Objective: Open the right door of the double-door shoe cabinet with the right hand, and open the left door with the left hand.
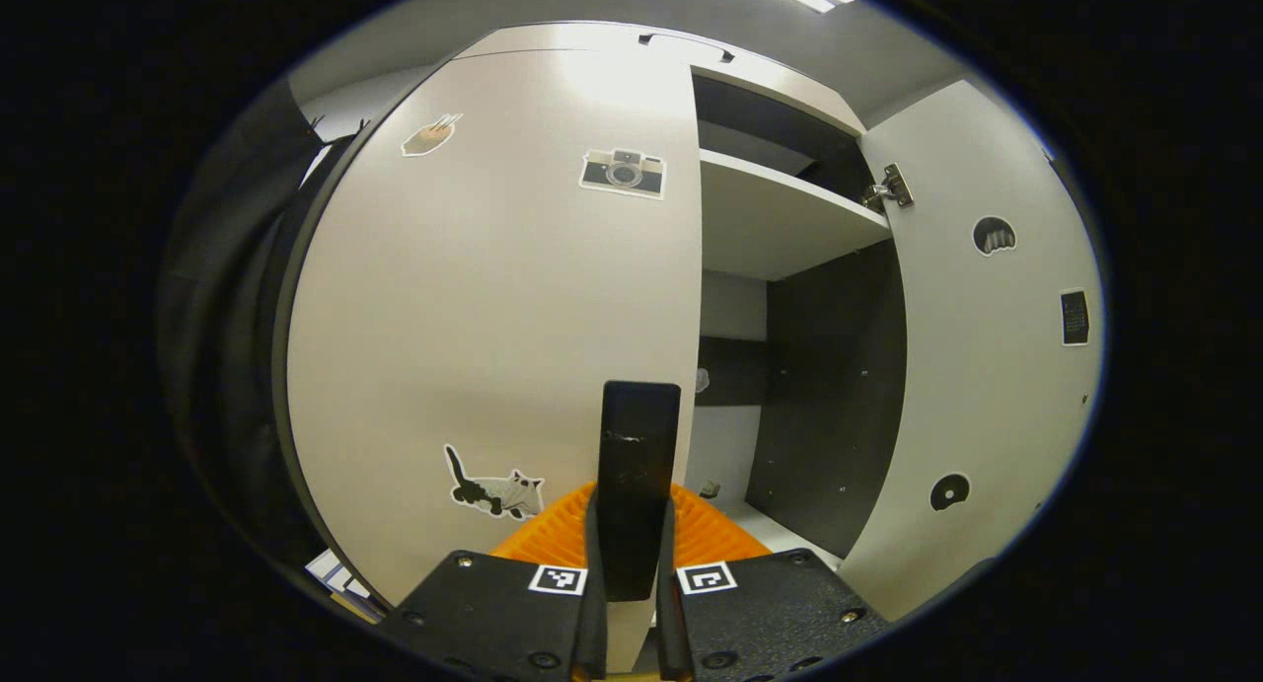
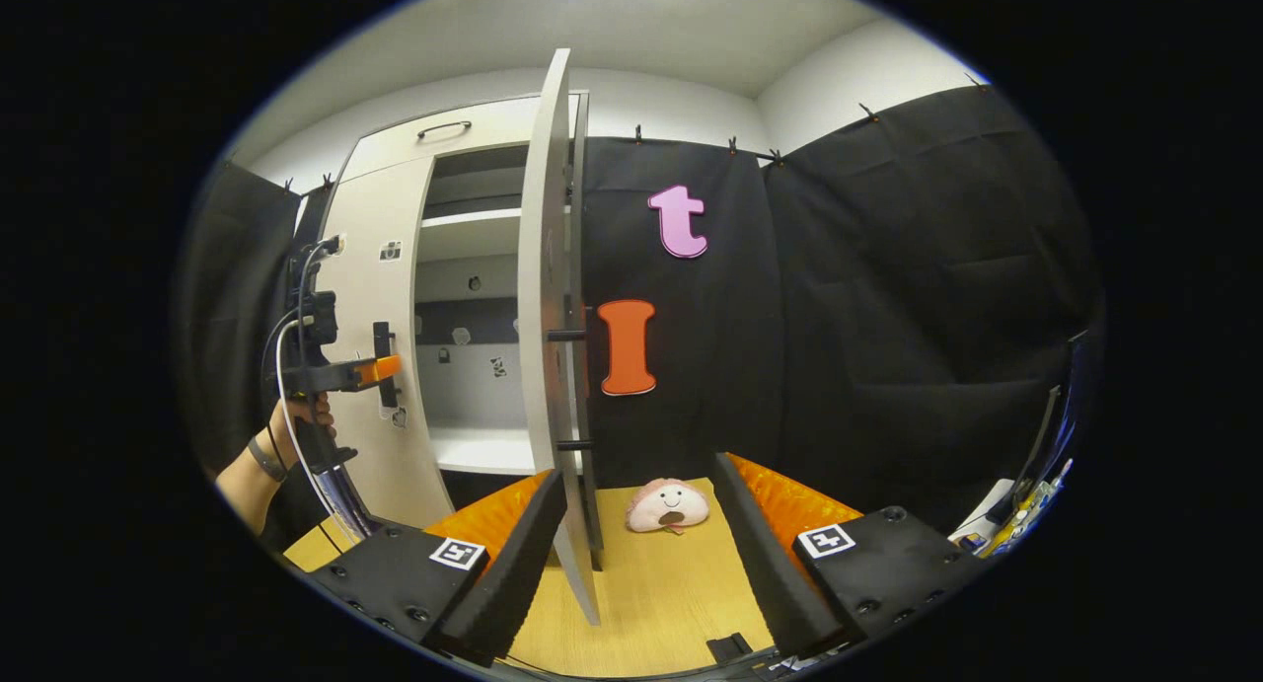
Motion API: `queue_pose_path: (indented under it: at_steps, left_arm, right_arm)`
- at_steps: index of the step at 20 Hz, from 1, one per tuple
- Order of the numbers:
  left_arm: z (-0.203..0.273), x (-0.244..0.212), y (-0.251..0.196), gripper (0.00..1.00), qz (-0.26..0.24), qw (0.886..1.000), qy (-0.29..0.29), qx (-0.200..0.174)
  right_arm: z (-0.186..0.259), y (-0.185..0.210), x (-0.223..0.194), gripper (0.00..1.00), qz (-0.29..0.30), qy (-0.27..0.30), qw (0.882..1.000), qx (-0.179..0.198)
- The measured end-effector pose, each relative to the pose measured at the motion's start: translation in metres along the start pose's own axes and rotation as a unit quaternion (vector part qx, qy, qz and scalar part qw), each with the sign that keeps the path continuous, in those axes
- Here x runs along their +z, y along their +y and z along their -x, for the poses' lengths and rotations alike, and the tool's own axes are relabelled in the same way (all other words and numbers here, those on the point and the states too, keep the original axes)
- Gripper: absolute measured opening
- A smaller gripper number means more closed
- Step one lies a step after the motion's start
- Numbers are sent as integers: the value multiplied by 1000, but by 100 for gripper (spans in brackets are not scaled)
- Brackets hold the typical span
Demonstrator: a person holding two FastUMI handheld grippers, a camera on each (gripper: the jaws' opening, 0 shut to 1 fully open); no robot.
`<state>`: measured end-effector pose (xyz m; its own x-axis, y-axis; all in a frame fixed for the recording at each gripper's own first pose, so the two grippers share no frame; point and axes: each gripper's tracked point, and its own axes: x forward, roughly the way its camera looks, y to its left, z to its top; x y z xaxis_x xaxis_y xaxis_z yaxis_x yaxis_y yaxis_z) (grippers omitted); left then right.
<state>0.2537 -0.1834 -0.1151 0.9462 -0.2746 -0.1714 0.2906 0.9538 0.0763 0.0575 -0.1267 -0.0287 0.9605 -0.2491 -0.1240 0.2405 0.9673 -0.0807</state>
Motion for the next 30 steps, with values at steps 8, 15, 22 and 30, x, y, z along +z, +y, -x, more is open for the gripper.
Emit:
queue_pose_path:
  at_steps: [8,15,22,30]
  left_arm:
    - [56,3,9,20,-1,999,21,-34]
    - [64,4,18,20,-9,999,17,-30]
    - [75,9,37,19,-16,1000,10,7]
    - [81,17,70,10,-44,997,-9,61]
  right_arm:
    - [-24,0,7,99,-3,-16,1000,6]
    - [-19,-4,9,92,5,-23,1000,-2]
    - [-18,-2,7,92,7,-22,1000,2]
    - [-17,1,8,92,19,-21,1000,8]
